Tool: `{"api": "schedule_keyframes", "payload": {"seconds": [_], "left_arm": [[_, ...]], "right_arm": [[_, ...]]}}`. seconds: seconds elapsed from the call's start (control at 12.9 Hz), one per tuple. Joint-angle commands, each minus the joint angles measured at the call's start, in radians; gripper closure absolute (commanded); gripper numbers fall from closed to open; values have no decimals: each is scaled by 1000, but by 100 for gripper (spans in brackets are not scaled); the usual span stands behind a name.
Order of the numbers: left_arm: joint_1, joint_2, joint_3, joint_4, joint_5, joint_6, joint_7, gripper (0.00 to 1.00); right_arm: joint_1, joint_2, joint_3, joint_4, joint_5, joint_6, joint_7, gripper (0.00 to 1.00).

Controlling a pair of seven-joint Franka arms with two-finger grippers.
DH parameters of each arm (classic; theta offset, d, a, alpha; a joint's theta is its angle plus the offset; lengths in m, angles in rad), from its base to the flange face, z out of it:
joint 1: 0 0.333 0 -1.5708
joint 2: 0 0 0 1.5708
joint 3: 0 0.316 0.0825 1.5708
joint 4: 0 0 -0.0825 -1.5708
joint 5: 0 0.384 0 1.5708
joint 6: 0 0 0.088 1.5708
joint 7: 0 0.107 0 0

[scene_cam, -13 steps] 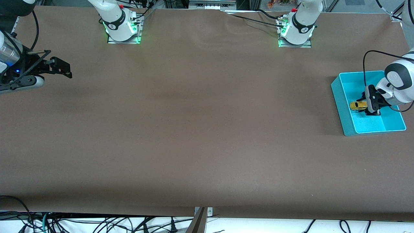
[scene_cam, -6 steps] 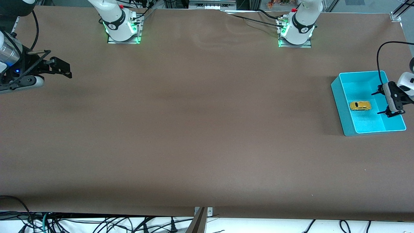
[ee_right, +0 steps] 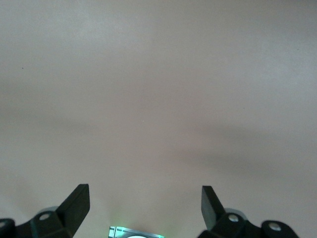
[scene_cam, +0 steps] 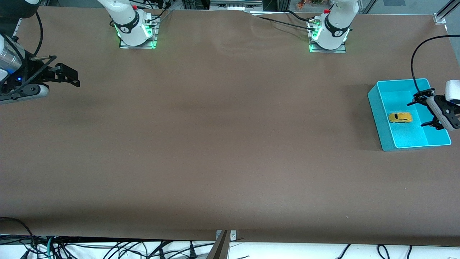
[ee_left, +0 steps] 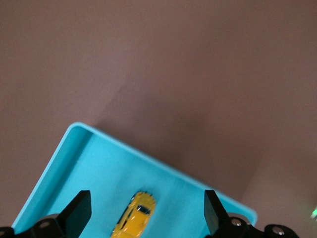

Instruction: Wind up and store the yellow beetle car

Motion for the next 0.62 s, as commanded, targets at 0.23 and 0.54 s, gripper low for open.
{"api": "schedule_keyframes", "payload": {"seconds": [0.23, 0.54], "left_arm": [[-109, -60, -65, 121, -20, -115, -443, 0], [-192, -117, -98, 141, -20, -118, -878, 0]], "right_arm": [[-2, 8, -2, 22, 3, -22, -11, 0], [-2, 8, -1, 22, 3, -21, -11, 0]]}}
